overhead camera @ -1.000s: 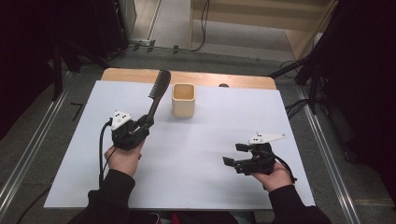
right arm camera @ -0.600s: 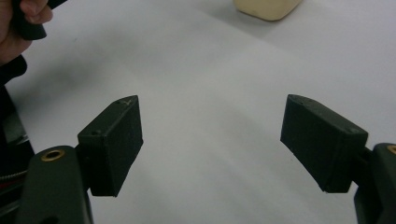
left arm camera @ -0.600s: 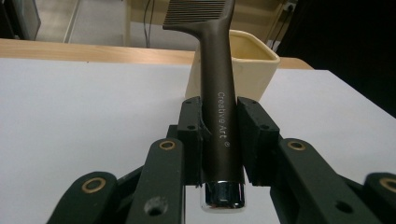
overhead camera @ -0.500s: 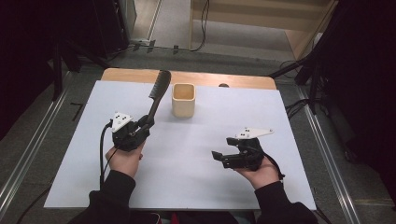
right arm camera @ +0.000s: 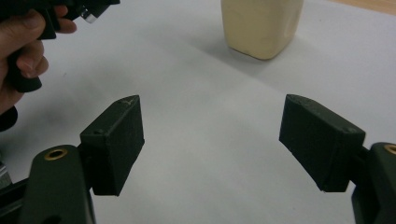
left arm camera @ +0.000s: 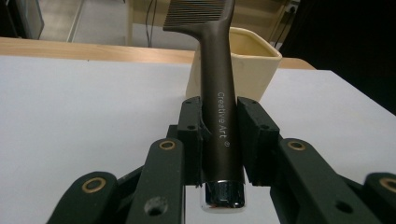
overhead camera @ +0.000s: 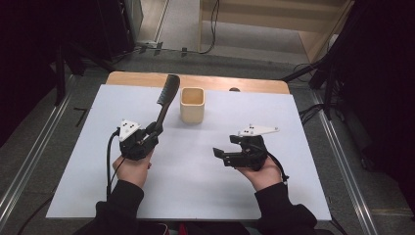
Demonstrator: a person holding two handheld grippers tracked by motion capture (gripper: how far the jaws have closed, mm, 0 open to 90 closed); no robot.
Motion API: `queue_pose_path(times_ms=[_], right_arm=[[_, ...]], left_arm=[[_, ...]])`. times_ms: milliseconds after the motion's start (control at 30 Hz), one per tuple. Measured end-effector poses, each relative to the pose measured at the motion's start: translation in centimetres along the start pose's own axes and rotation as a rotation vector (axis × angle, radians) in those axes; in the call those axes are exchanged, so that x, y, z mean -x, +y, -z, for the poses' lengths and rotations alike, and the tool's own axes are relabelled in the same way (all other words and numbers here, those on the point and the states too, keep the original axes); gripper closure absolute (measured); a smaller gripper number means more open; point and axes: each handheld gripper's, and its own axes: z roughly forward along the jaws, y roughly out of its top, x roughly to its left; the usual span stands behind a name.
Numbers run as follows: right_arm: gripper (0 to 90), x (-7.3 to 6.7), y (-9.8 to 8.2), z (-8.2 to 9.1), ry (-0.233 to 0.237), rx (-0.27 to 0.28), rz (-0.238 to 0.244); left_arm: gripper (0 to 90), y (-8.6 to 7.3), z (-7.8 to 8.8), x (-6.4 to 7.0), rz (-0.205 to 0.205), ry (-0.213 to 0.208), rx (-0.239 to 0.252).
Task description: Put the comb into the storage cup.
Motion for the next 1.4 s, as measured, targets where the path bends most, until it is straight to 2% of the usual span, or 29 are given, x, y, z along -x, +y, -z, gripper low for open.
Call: queue_pose_path(times_ms=[267,600,767,933,1100,1400], right_arm=[[21.5,-0.6,1.5,-1.1,0.026,-0.004,-0.009],[22.2,-1.4,3.8,-2.5,0.043,0.018,-0.002],[22.3,-2.0,4.8,-3.4,0.052,0.016,0.003],[22.4,-2.6,5.8,-4.4,0.046,0.004,0.019],[22.7,-3.0,6.8,-5.1,0.043,-0.003,0.017],[22.7,-3.3,8.7,-6.0,0.038,0.005,0.008]], left_arm=[[72.9,-0.3,-0.1,0.0,0.012,0.019,0.025],[72.8,-0.5,0.1,-0.1,-0.016,0.022,0.042],[72.8,-0.6,0.1,0.0,-0.012,0.015,0.049],[72.9,-0.6,0.0,0.1,-0.017,0.007,0.051],[72.9,-0.6,0.2,0.1,0.000,0.003,0.060],[72.9,-0.6,0.3,0.1,-0.001,0.000,0.070]])
